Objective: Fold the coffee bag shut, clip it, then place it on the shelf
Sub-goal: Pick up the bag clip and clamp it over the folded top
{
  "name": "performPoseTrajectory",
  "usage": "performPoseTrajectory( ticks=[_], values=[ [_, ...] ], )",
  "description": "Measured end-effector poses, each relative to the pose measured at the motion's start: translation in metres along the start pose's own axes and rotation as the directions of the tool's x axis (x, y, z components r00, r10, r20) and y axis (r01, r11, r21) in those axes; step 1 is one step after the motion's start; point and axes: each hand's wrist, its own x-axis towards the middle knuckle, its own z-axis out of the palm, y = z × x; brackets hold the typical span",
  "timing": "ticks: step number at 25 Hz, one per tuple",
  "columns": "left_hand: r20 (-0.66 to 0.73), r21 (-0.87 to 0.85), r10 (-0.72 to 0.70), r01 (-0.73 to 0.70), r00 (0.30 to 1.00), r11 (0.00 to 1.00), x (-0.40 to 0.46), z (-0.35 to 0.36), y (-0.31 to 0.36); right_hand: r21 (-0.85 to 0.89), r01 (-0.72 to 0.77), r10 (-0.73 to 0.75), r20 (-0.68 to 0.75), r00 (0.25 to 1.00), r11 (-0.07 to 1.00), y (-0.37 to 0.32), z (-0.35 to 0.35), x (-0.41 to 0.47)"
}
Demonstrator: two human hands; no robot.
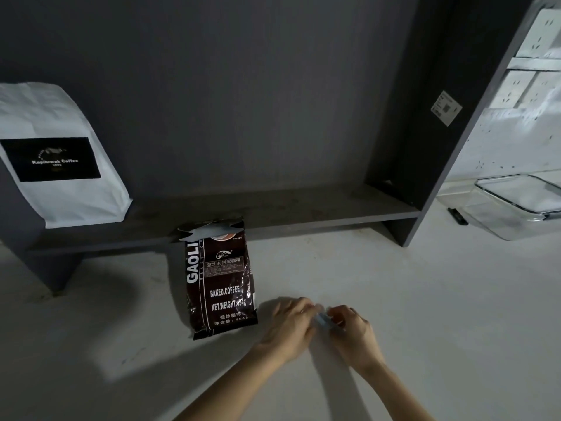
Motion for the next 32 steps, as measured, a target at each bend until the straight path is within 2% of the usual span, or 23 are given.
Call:
performPoseTrajectory(
  ticks=[2,5,6,9,10,11,14,17,21,23,26,28,32],
  values=[
    [-0.065,-0.198,-0.075,0.061,0.995,0.978,0.003,-0.001,-0.003,0.045,0.062,-0.060,-0.048,0.997,0.997,-0.006,-0.001,-0.001],
    [-0.151,-0.558,-0.271,0.144,0.951,0.817,0.006,-0.016,0.001,0.094,0.169,-0.158,-0.119,0.980,0.981,-0.020,-0.007,-0.002],
    [-0.150,-0.677,-0.332,0.148,0.931,0.721,0.006,-0.024,0.002,0.109,0.210,-0.195,-0.130,0.972,0.972,-0.027,-0.009,-0.003],
    [-0.058,-0.943,-0.440,0.096,0.896,0.318,0.003,-0.057,0.006,0.100,0.339,-0.320,-0.168,0.932,0.935,-0.053,-0.014,-0.004],
    [-0.039,-0.968,-0.451,0.078,0.891,0.237,0.001,-0.069,0.006,0.098,0.382,-0.360,-0.187,0.914,0.919,-0.062,-0.016,-0.004],
    [-0.044,-0.977,-0.457,0.058,0.888,0.206,-0.003,-0.081,0.005,0.115,0.419,-0.392,-0.200,0.898,0.901,-0.072,-0.016,-0.003],
    [-0.088,-0.987,-0.451,-0.017,0.888,0.159,-0.017,-0.112,-0.003,0.249,0.452,-0.414,-0.191,0.890,0.857,-0.099,-0.014,-0.001],
    [-0.133,-0.980,-0.438,-0.052,0.889,0.191,-0.033,-0.130,-0.014,0.309,0.448,-0.419,-0.159,0.894,0.839,-0.124,-0.008,0.005],
    [-0.153,-0.976,-0.446,-0.064,0.882,0.208,-0.051,-0.139,-0.025,0.312,0.492,-0.464,-0.166,0.870,0.813,-0.144,0.003,0.006],
    [-0.147,-0.978,-0.460,-0.060,0.876,0.198,-0.057,-0.141,-0.029,0.281,0.539,-0.517,-0.153,0.842,0.794,-0.146,0.009,0.003],
    [-0.139,-0.971,-0.468,-0.027,0.873,0.238,-0.063,-0.140,-0.031,0.210,0.612,-0.599,-0.129,0.790,0.762,-0.144,0.019,0.002],
    [-0.167,-0.965,-0.497,-0.037,0.852,0.260,-0.063,-0.139,-0.031,0.187,0.633,-0.622,-0.121,0.774,0.751,-0.143,0.024,0.004],
    [-0.250,-0.951,-0.564,-0.091,0.787,0.294,-0.060,-0.136,-0.028,0.176,0.639,-0.605,-0.212,0.767,0.749,-0.146,0.030,0.002]
  ],
)
